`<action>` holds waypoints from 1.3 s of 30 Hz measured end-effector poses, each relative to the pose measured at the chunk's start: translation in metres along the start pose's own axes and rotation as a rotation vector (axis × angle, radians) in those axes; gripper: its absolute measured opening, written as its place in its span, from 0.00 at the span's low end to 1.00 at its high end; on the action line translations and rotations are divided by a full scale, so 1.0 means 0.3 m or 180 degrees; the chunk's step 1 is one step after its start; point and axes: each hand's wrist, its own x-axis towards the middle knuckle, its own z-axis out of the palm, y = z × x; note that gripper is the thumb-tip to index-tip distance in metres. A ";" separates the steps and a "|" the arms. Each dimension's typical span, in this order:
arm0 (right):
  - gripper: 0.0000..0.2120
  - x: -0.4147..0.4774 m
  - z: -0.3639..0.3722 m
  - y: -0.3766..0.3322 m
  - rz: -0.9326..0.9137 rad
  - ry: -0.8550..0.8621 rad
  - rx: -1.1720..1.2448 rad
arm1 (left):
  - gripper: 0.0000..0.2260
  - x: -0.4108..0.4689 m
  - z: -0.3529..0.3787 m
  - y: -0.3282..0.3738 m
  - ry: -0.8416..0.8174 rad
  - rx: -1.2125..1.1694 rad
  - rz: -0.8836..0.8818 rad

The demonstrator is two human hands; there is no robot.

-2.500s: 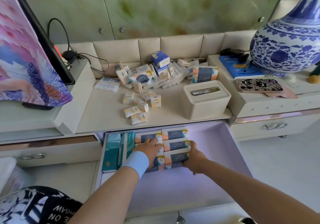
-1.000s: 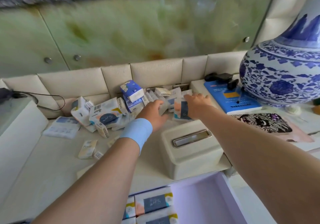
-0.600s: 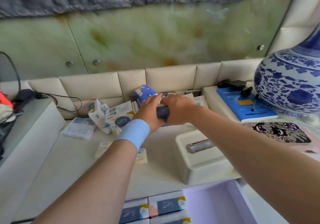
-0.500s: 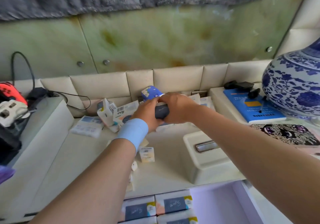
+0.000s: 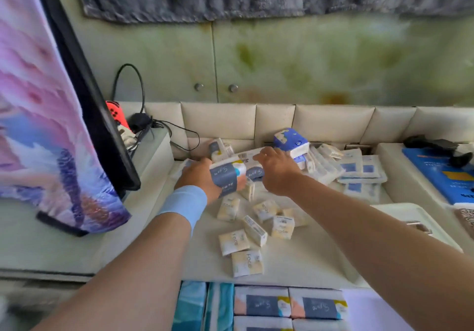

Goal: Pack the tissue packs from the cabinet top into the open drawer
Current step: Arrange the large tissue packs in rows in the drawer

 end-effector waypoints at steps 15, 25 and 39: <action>0.33 0.185 0.100 -0.094 -0.0248 -0.0389 -0.1800 | 0.25 0.017 0.065 -0.030 -0.0112 0.0044 -0.0048; 0.17 0.002 -0.099 -0.037 0.0180 0.0178 -0.0034 | 0.27 -0.033 -0.019 -0.013 -0.0333 0.0379 0.0128; 0.14 -0.716 -0.245 0.038 0.1458 -0.0613 0.2330 | 0.23 -0.409 -0.057 0.125 -0.0748 0.0600 0.0674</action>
